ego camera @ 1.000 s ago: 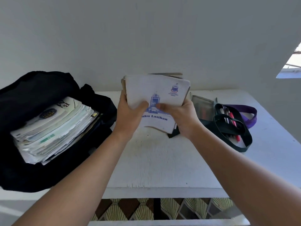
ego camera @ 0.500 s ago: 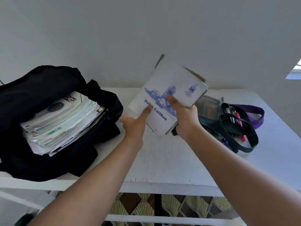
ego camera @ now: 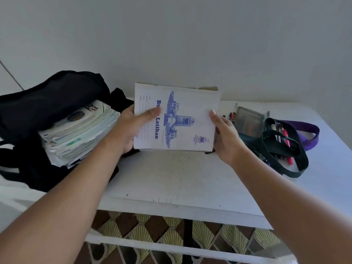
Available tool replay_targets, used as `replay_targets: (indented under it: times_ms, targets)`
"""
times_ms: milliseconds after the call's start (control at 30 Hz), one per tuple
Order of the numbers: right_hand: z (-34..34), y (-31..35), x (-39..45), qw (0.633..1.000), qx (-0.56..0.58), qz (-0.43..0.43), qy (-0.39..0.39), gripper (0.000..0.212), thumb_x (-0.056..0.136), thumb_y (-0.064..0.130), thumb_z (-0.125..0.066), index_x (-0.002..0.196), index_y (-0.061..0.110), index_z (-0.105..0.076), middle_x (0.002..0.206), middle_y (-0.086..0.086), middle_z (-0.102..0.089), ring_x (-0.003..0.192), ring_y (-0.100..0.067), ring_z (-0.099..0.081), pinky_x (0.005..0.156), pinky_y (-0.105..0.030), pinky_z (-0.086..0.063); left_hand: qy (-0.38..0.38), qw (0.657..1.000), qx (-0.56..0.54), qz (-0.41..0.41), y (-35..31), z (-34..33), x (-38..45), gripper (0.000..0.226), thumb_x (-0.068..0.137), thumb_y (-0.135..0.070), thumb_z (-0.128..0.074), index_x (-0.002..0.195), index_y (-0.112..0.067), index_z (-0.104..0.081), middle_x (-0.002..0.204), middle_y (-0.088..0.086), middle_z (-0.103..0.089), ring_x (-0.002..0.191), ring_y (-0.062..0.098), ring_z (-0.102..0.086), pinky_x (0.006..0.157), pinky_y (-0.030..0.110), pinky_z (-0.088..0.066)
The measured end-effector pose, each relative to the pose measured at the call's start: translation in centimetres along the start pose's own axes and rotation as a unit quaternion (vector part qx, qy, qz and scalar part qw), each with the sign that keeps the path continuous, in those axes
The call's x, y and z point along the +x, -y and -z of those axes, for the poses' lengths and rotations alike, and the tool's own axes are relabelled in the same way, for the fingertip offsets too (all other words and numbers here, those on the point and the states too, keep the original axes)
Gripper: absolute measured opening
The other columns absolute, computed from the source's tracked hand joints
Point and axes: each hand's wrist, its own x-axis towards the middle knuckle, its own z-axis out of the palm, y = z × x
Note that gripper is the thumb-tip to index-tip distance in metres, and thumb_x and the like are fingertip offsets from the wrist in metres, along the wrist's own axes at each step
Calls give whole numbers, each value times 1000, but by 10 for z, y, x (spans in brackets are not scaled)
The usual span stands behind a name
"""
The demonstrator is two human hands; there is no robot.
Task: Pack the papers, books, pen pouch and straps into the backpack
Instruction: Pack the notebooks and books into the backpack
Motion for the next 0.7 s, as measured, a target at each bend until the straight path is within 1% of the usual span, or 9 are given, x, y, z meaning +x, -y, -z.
replay_targets:
  times_ms: [100, 167, 300, 333, 400, 467, 533, 567, 700]
  targets:
    - [-8, 0, -10, 990, -3, -69, 121, 62, 85, 39, -76, 139, 14, -55, 135, -16, -69, 124, -38, -66, 103, -58, -53, 49, 992, 114, 4, -20, 18, -9, 48, 70, -29, -84, 114, -14, -71, 106, 10, -78, 93, 28, -76, 77, 45, -62]
    - [-22, -7, -16, 983, 14, -103, 151, 57, 91, 27, -74, 142, 14, -54, 134, -17, -70, 122, -36, -68, 102, -60, -54, 51, 986, 157, 9, -27, 25, -11, 51, 69, -32, -85, 114, -14, -71, 104, 8, -78, 95, 30, -76, 80, 45, -62]
    - [-56, -18, -19, 985, 62, -117, 113, 54, 92, 23, -75, 142, 13, -56, 128, -18, -72, 117, -39, -71, 99, -64, -54, -38, 967, 249, -28, -29, 38, -12, 53, 71, -46, -89, 112, -19, -68, 100, 0, -78, 90, 20, -76, 81, 43, -61]
    - [-65, -20, -18, 986, 67, -120, 98, 53, 92, 24, -76, 141, 12, -58, 126, -17, -73, 115, -39, -71, 98, -64, -55, -90, 952, 286, -57, -28, 42, -12, 55, 74, -46, -88, 115, -20, -64, 103, -2, -75, 92, 17, -74, 82, 41, -60]
    - [-83, -25, -15, 984, 85, -135, 75, 50, 94, 25, -75, 139, 12, -59, 123, -16, -75, 112, -39, -73, 94, -62, -57, -205, 899, 361, -142, -30, 54, -13, 60, 79, -44, -84, 126, -21, -54, 117, -4, -63, 104, 14, -64, 91, 38, -54]
    - [-102, -26, -11, 982, 106, -146, 58, 43, 98, 27, -71, 136, 11, -61, 120, -15, -76, 110, -37, -74, 83, -59, -61, -271, 851, 389, -227, -35, 64, -23, 60, 83, -42, -78, 131, -21, -48, 123, 0, -53, 112, 16, -54, 97, 35, -49]
    - [-127, -25, -4, 979, 123, -156, 45, 36, 101, 27, -67, 132, 10, -62, 115, -13, -78, 103, -35, -76, 63, -49, -63, -293, 829, 393, -270, -40, 76, -37, 52, 87, -39, -75, 128, -19, -50, 120, 0, -50, 109, 17, -53, 96, 32, -48]
    - [-139, -23, 0, 978, 133, -156, 33, 35, 102, 25, -67, 132, 10, -62, 113, -12, -79, 100, -34, -77, 61, -47, -62, -293, 823, 397, -282, -41, 81, -42, 45, 90, -37, -73, 125, -18, -53, 116, -1, -50, 106, 17, -54, 93, 30, -48]
    - [-188, -26, 14, 976, 134, -172, 8, 38, 99, 15, -68, 135, 8, -60, 116, -15, -77, 102, -36, -77, 71, -53, -65, -303, 805, 422, -287, -45, 109, -51, 15, 99, -33, -60, 107, -19, -60, 104, -2, -59, 88, 15, -57, 81, 29, -49]
